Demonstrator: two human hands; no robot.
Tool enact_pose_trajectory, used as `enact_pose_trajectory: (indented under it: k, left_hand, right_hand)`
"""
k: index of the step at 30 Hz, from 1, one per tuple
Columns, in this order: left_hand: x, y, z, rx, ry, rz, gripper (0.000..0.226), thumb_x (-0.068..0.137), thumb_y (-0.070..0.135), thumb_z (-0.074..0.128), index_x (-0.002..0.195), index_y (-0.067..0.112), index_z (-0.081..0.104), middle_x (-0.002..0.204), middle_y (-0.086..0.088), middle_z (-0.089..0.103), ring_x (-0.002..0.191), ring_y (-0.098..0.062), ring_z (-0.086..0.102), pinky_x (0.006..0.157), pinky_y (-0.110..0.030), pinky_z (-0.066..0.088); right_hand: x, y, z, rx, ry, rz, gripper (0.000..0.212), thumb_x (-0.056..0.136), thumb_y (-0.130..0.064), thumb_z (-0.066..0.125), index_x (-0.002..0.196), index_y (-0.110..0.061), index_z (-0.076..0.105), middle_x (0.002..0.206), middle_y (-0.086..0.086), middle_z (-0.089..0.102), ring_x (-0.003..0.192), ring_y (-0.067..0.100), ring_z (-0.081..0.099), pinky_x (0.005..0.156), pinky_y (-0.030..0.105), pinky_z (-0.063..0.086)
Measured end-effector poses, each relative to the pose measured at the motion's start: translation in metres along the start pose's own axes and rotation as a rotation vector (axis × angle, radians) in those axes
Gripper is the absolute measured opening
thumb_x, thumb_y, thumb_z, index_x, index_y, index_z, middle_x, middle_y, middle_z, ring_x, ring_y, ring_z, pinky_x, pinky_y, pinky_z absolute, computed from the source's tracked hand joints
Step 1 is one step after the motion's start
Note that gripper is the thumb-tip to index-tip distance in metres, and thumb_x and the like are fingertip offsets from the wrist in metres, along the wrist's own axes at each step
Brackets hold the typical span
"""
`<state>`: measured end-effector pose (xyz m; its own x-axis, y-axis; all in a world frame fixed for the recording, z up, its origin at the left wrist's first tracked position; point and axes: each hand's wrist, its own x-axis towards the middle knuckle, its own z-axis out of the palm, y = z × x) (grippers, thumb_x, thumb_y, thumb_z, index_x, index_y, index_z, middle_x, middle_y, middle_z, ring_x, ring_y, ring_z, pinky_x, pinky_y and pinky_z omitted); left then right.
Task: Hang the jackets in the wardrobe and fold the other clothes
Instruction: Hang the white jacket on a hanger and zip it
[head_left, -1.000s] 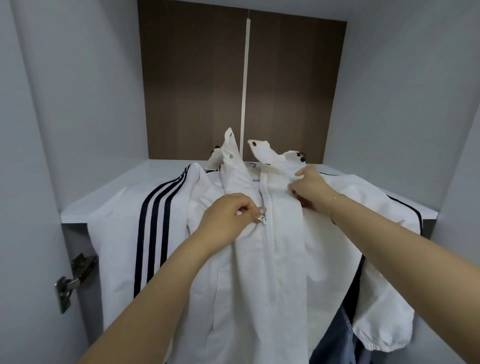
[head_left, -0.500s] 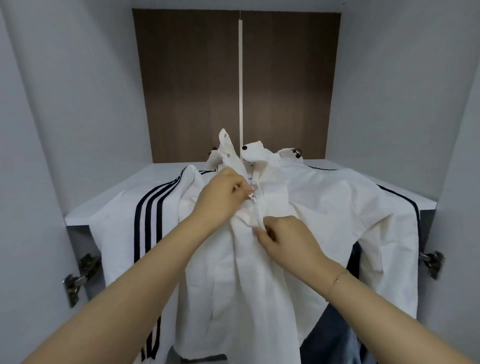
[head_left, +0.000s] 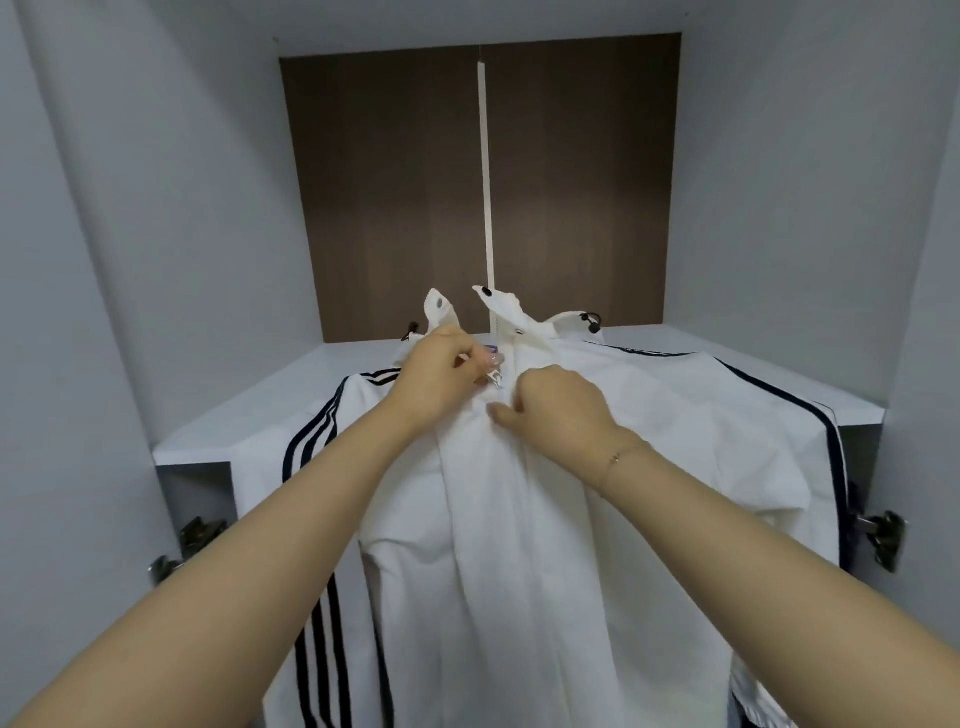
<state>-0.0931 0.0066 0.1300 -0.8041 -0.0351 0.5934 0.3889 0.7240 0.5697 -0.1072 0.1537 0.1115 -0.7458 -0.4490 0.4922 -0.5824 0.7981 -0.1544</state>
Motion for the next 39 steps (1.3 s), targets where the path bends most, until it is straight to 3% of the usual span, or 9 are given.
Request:
enact_pose_trajectory:
  k: [4, 8, 14, 20, 25, 29, 33, 36, 39]
  left_hand:
    - [0.005, -0.010, -0.008, 0.060, 0.109, -0.035, 0.026, 0.096, 0.016, 0.060, 0.075, 0.004, 0.069, 0.089, -0.002, 0.053, 0.091, -0.020, 0.057, 0.086, -0.031, 0.045]
    - [0.010, -0.016, -0.015, -0.023, 0.178, -0.085, 0.032, 0.099, 0.019, 0.057, 0.077, -0.002, 0.067, 0.081, -0.006, 0.057, 0.082, -0.019, 0.061, 0.083, -0.030, 0.051]
    - [0.013, -0.009, -0.014, -0.118, 0.154, -0.027, 0.029, 0.097, 0.015, 0.059, 0.075, -0.002, 0.064, 0.077, 0.007, 0.056, 0.094, -0.035, 0.065, 0.092, -0.050, 0.050]
    - [0.013, -0.019, -0.022, -0.409, 0.209, -0.109, 0.030, 0.100, 0.025, 0.055, 0.078, 0.007, 0.062, 0.103, -0.011, 0.057, 0.078, -0.022, 0.072, 0.070, -0.018, 0.054]
    - [-0.014, -0.043, -0.018, -0.508, 0.102, -0.193, 0.028, 0.100, 0.033, 0.055, 0.079, 0.016, 0.062, 0.076, 0.003, 0.056, 0.064, -0.006, 0.050, 0.066, -0.023, 0.040]
    - [-0.028, -0.048, -0.021, -0.567, 0.018, -0.248, 0.023, 0.098, 0.033, 0.057, 0.085, 0.019, 0.070, 0.081, 0.000, 0.057, 0.071, -0.011, 0.047, 0.071, -0.026, 0.038]
    - [-0.036, -0.050, -0.030, -0.590, -0.078, -0.235, 0.018, 0.097, 0.031, 0.060, 0.092, 0.021, 0.074, 0.090, 0.007, 0.068, 0.083, -0.009, 0.059, 0.086, -0.026, 0.044]
    - [-0.032, -0.067, -0.044, -0.114, 0.086, -0.153, 0.018, 0.095, 0.035, 0.061, 0.109, 0.026, 0.068, 0.116, 0.013, 0.063, 0.112, -0.007, 0.056, 0.098, -0.028, 0.038]
    - [-0.028, -0.078, -0.052, 0.443, 0.041, -0.256, 0.039, 0.094, 0.056, 0.050, 0.124, 0.032, 0.057, 0.127, 0.013, 0.051, 0.126, -0.014, 0.041, 0.097, -0.033, 0.023]
  right_hand:
    - [-0.022, 0.001, 0.019, 0.031, -0.036, -0.079, 0.039, 0.093, -0.027, 0.048, 0.060, -0.016, 0.031, 0.062, 0.000, 0.037, 0.070, 0.029, 0.043, 0.054, 0.033, 0.024]
    - [-0.053, 0.009, 0.029, 0.020, -0.266, -0.092, 0.034, 0.089, -0.032, 0.052, 0.060, -0.017, 0.041, 0.060, -0.003, 0.049, 0.063, 0.025, 0.055, 0.052, 0.028, 0.035]
    - [-0.010, -0.007, 0.016, 0.079, 0.133, -0.028, 0.046, 0.094, -0.047, 0.048, 0.062, -0.014, 0.043, 0.064, 0.002, 0.050, 0.067, 0.026, 0.050, 0.051, 0.032, 0.029]
    - [-0.024, -0.002, 0.034, -0.091, 0.248, -0.060, 0.032, 0.099, -0.034, 0.041, 0.072, -0.016, 0.038, 0.061, -0.002, 0.036, 0.058, 0.027, 0.040, 0.046, 0.033, 0.013]
    - [-0.032, 0.017, 0.032, 0.264, 0.657, -0.134, 0.042, 0.083, -0.036, 0.073, 0.112, -0.012, 0.055, 0.104, 0.001, 0.054, 0.092, 0.020, 0.053, 0.075, 0.033, 0.047]
    - [-0.028, 0.017, 0.027, 0.781, 0.443, -0.116, 0.082, 0.081, -0.024, 0.078, 0.147, -0.022, 0.030, 0.114, -0.010, 0.055, 0.098, 0.009, 0.056, 0.088, 0.021, 0.046]
    - [-0.029, 0.001, 0.035, 0.769, 0.402, -0.296, 0.057, 0.086, -0.010, 0.071, 0.139, -0.021, 0.051, 0.110, -0.010, 0.064, 0.097, 0.010, 0.061, 0.087, 0.022, 0.050]
    - [-0.033, 0.008, 0.037, 0.863, 0.401, -0.280, 0.025, 0.085, 0.002, 0.069, 0.109, -0.008, 0.072, 0.104, -0.002, 0.068, 0.092, 0.011, 0.065, 0.084, 0.027, 0.053]
    - [-0.040, 0.016, 0.035, 0.855, 0.320, -0.290, 0.026, 0.086, 0.006, 0.067, 0.107, -0.008, 0.073, 0.102, -0.001, 0.068, 0.090, 0.010, 0.066, 0.083, 0.019, 0.049]
